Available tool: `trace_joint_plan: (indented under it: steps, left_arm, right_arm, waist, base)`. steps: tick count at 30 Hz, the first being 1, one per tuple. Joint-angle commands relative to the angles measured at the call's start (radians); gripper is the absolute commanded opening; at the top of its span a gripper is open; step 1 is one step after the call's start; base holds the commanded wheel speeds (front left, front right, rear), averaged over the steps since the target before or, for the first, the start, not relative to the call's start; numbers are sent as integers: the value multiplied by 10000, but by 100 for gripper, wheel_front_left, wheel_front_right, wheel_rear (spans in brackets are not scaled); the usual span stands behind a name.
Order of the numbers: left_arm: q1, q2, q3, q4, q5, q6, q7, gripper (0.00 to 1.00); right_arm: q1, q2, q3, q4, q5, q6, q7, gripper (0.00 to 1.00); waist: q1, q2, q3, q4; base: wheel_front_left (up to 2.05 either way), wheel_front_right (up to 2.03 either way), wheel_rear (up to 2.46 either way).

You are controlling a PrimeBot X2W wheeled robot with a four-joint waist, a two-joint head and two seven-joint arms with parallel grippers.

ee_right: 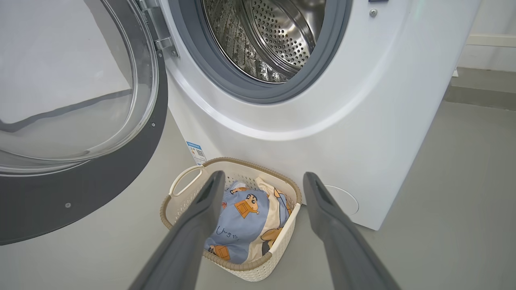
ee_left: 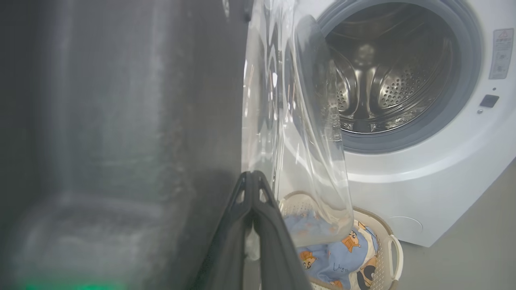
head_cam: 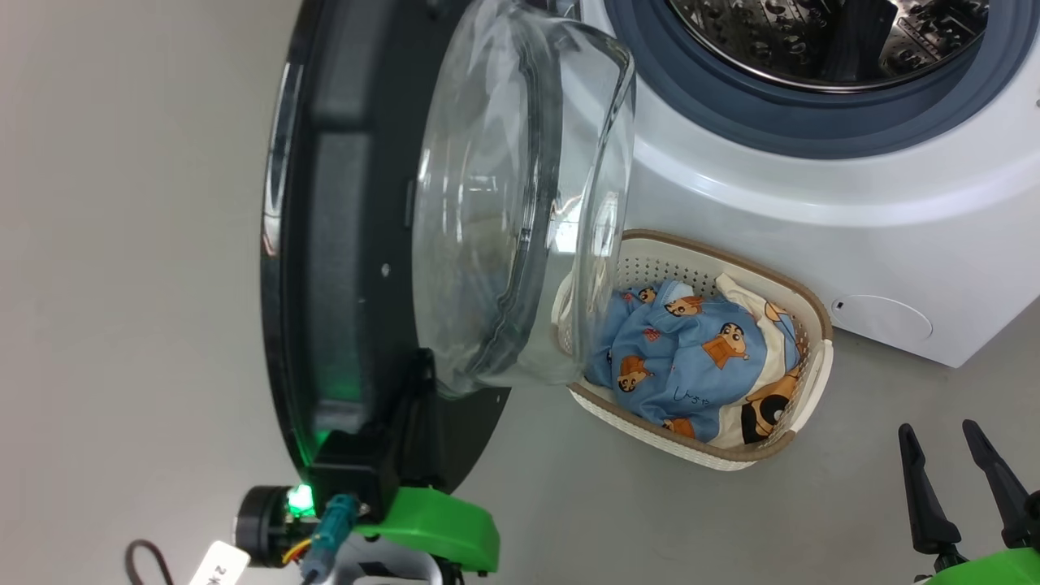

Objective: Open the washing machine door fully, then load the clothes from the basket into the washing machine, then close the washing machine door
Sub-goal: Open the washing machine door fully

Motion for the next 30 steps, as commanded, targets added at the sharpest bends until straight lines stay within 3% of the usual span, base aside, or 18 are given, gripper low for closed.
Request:
trace_joint_plan:
  steps: [1,24,30]
  left_arm:
    - [-81,282,551,-103,-28,160,-76,0]
    - [-444,826,2258,967,-522,645,-677,0]
    - [-924,794,2525,1728,-729,492,-994,0]
  right_arm:
    - [-179,-193,262,-195,53,16,-118,100]
    - [-362,-407,635,26,141,16,-118,100]
    - [-390,-498,638,51,194,16,-118,100]
  waist:
    - [0,0,-2,2]
    - [0,0,100,47]
    - [0,0,180,42]
  base:
    - [0,0,0]
    - [0,0,0]
    - [0,0,0]
